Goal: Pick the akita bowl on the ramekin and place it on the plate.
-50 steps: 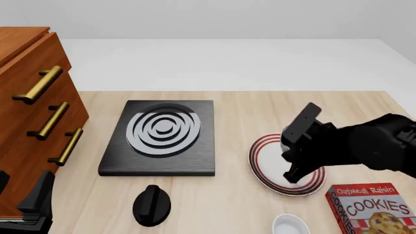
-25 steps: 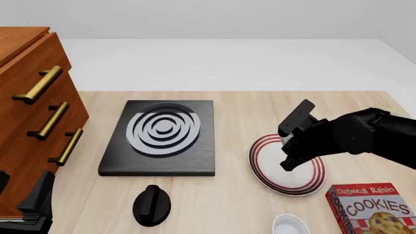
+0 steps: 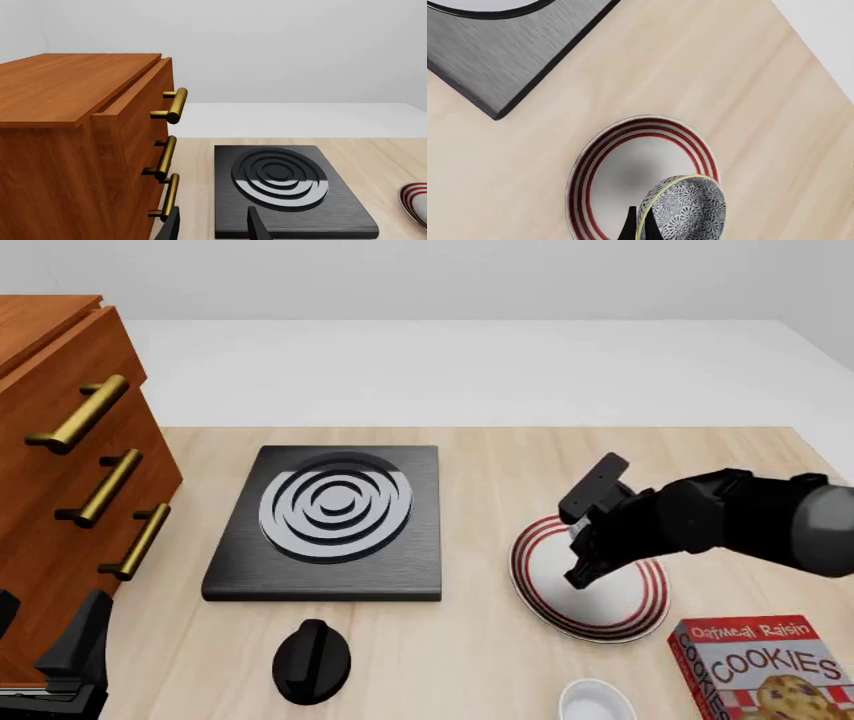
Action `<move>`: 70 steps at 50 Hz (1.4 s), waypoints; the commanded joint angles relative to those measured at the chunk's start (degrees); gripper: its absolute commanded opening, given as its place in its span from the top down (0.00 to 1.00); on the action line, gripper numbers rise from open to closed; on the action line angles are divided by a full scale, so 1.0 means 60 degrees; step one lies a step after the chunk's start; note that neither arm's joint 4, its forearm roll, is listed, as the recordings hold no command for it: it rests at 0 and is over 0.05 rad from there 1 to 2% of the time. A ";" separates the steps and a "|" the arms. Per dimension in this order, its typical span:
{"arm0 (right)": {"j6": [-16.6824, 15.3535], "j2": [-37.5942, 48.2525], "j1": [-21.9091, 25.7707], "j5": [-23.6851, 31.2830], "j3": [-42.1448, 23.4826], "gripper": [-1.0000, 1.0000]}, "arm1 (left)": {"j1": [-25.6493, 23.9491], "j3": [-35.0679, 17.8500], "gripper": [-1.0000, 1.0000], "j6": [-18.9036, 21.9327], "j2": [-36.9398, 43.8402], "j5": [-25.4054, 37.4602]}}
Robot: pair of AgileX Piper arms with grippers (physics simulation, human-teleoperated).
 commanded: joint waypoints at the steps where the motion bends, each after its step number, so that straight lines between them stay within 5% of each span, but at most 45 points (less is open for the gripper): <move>1: -0.0208 0.0265 -0.0337 -0.0249 -0.0109 1.00 | 0.0000 0.0000 0.00 0.0000 0.0004 -0.0002; 70: 0.0744 0.1692 0.0336 -0.2139 0.0918 1.00 | 0.0000 0.0000 0.00 0.0000 0.0000 0.0000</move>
